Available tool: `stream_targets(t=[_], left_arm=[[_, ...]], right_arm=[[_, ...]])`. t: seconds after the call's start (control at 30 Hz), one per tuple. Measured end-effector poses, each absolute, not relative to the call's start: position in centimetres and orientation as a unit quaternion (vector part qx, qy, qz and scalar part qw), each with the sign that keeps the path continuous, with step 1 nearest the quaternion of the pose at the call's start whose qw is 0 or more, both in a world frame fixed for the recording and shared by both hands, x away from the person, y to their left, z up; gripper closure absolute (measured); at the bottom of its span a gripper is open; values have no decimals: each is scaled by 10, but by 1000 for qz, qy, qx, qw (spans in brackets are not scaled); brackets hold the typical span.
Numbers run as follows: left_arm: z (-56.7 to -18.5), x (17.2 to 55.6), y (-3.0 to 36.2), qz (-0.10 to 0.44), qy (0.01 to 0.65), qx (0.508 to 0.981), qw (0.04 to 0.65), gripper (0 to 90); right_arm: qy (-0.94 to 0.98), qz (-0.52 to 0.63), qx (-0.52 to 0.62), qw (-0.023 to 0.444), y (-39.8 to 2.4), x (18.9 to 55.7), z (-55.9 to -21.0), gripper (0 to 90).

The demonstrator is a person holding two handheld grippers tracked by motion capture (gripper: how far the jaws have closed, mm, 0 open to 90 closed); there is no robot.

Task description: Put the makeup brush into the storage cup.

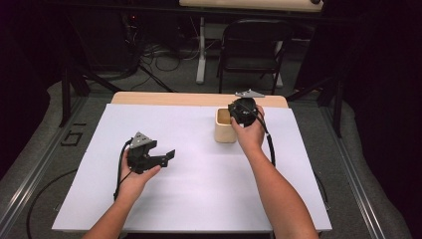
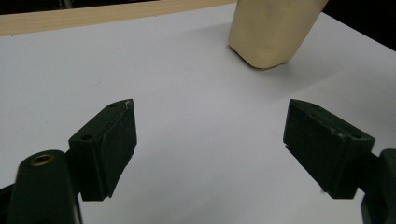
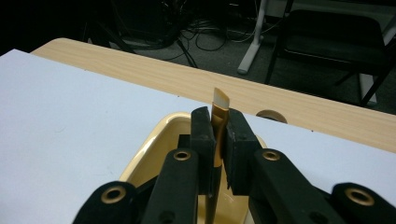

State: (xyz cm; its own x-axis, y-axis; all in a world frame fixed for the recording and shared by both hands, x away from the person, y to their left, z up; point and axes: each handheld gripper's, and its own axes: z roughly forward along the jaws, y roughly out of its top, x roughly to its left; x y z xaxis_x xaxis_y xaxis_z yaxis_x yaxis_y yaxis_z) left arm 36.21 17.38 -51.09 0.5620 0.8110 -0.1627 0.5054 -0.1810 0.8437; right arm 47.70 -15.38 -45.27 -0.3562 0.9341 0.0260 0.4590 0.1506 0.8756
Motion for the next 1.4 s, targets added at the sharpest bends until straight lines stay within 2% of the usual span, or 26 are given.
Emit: stream_targets(t=[0.7, 0.73, 0.87, 0.9, 0.93, 1.0, 1.1, 1.3, 1.4], left_arm=[[-511, 362, 174, 163, 438, 751, 466, 178], [-511, 362, 174, 163, 439, 751, 466, 178], [-511, 362, 174, 163, 440, 750, 467, 178], [-511, 362, 174, 163, 440, 750, 467, 178], [-511, 362, 174, 163, 440, 750, 466, 178], [-511, 362, 174, 164, 439, 751, 466, 178], [-511, 362, 174, 163, 439, 751, 466, 178], [-511, 362, 175, 164, 440, 748, 468, 178], [-511, 362, 175, 163, 442, 748, 468, 178]], right_arm=[[724, 407, 489, 267, -151, 478, -462, 835], [725, 408, 490, 262, -151, 478, -462, 812], [723, 413, 490, 258, -152, 477, -461, 589], [723, 413, 490, 258, -152, 477, -461, 589], [725, 412, 490, 254, -152, 476, -460, 489], [725, 412, 484, 266, -151, 474, -458, 424], [732, 408, 475, 270, -151, 472, -456, 359], [740, 392, 470, 279, -149, 467, -455, 312], [744, 385, 468, 282, -147, 464, -455, 323]])
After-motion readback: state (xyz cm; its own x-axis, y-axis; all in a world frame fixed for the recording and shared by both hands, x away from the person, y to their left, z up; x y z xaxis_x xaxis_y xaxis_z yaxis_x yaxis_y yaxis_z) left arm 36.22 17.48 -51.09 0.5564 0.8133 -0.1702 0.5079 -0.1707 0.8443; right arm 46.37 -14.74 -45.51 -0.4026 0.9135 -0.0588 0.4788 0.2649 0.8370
